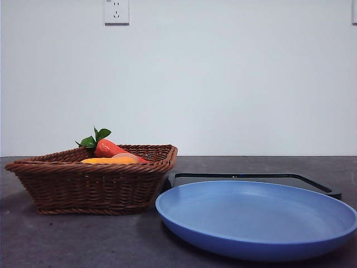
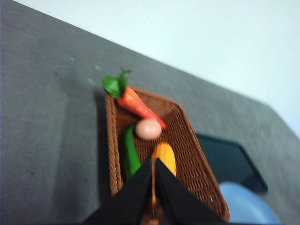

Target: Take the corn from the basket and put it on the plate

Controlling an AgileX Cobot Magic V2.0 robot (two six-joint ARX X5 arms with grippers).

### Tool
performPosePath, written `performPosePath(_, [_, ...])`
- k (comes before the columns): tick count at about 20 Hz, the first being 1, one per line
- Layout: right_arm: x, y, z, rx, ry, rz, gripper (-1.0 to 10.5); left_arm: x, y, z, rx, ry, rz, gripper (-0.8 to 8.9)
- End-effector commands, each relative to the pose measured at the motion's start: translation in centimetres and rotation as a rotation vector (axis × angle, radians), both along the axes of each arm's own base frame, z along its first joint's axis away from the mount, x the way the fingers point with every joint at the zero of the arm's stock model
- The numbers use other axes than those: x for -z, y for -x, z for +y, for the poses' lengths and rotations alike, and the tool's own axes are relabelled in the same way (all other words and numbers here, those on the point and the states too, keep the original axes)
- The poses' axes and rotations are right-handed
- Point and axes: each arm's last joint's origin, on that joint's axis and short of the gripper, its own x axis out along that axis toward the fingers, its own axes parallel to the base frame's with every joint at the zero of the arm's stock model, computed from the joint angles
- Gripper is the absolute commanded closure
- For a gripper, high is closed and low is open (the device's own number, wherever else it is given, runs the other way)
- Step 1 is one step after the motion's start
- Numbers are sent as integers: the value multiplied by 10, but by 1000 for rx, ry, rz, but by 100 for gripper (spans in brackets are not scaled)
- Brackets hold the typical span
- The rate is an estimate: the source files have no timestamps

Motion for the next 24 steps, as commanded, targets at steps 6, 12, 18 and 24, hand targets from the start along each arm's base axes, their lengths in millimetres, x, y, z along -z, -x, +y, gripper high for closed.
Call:
performPosePath(6, [-21,-10,5,-218,189,229,945,-19,-12,-3,226,-152,99,806])
performPosePath(12, [-21,-17,10,-292,210,367,945,-14,-18,-8,303,-172,195,806])
performPosePath(18, [-18,-23,11,-308,201,401,845,-11,-22,-9,319,-166,227,639])
performPosePath(24, [-13,-35,11,-287,162,471,640,-11,-22,-9,318,-167,225,431])
